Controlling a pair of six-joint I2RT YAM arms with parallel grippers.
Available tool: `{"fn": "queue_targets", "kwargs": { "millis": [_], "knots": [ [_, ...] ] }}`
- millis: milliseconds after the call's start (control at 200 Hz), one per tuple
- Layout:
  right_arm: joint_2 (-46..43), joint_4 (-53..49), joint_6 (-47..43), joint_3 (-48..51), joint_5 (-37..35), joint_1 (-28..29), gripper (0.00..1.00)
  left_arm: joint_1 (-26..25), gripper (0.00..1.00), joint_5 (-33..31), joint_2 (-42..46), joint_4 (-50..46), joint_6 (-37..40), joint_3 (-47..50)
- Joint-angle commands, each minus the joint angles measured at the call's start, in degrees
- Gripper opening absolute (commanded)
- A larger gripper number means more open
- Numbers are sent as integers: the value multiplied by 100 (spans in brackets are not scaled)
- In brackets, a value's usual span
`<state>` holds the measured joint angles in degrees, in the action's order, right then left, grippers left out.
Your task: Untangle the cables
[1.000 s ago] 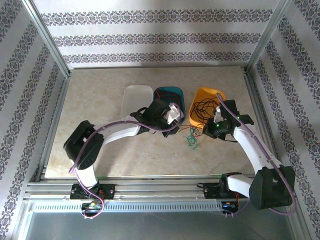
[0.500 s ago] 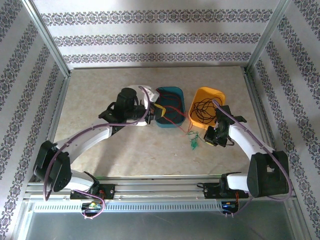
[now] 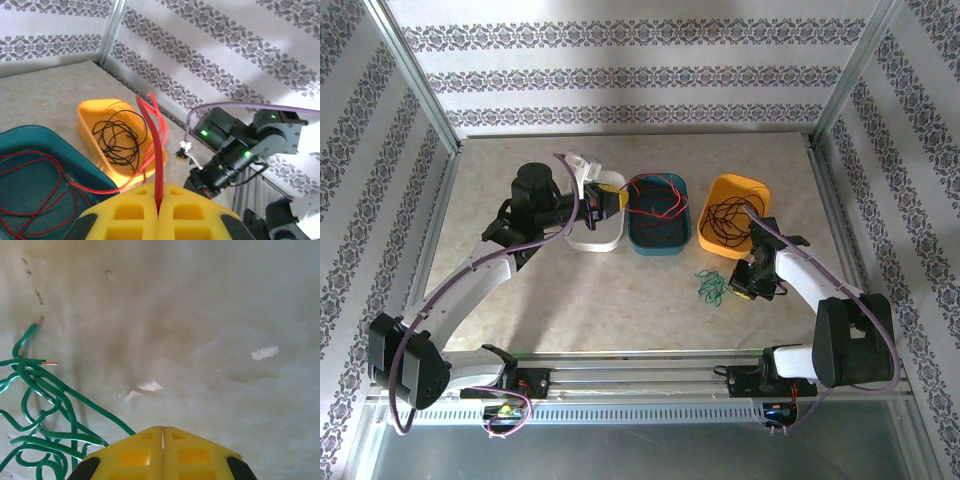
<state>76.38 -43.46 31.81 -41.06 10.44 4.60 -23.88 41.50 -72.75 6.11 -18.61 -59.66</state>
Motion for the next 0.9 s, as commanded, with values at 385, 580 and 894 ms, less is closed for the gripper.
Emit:
{"fn": "queue_targets", "kwargs": {
  "millis": [385,580,894],
  "knots": [
    [-780,278,98,-265,602,137,0,-173,0,-1933,-2854,1786,-1236,-704],
    [-844,89,0,-424,374,311,0,-822,35,-3089,-3439,186,-282,-1494],
    [-862,101,18,-456,194,401,0,-1565,86,-4561,-2701,-456,980,-1465]
  ]
}}
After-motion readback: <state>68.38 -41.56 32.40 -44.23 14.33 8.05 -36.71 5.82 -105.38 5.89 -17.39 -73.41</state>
